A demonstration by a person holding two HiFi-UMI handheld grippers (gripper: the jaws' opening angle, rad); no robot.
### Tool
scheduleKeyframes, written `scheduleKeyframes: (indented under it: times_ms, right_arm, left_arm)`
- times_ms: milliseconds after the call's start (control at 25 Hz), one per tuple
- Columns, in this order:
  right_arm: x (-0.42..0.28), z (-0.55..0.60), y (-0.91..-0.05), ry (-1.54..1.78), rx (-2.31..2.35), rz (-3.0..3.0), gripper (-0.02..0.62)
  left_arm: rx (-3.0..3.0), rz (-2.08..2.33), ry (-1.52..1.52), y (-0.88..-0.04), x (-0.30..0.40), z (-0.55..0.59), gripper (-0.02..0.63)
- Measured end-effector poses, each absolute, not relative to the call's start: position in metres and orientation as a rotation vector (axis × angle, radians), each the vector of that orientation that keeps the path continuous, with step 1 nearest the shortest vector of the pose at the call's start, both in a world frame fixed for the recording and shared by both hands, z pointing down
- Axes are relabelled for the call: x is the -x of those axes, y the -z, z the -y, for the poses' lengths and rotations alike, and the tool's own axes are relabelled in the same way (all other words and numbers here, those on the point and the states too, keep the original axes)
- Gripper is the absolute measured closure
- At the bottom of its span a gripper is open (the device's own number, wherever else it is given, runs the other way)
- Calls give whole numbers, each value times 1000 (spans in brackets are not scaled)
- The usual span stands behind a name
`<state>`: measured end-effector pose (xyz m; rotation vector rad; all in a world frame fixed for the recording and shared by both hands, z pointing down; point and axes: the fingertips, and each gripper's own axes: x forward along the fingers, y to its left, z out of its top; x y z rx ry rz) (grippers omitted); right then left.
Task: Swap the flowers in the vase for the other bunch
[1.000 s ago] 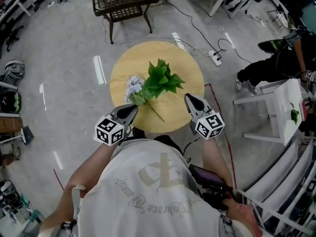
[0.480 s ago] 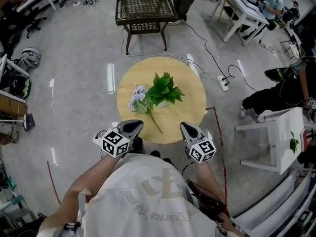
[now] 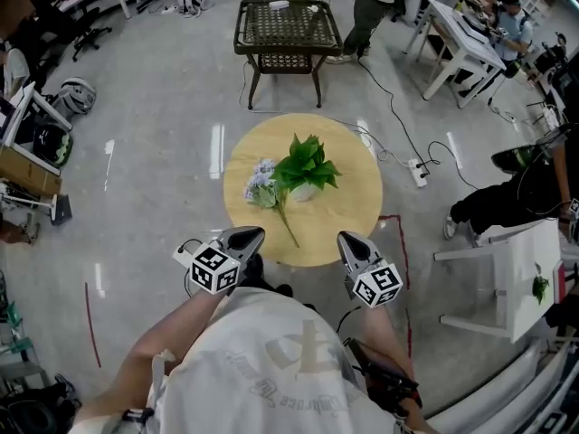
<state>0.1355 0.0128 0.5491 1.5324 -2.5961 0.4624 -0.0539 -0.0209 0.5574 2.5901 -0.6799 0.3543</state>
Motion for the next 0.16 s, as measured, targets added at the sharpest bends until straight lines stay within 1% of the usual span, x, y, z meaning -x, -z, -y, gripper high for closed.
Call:
scheduleKeyframes:
  times_ms: [160]
  right_arm:
    - [-136,-23,-545,-467,-1523,2602,589]
  left_arm:
    - [-2575,696,-354,-559,55,8,591]
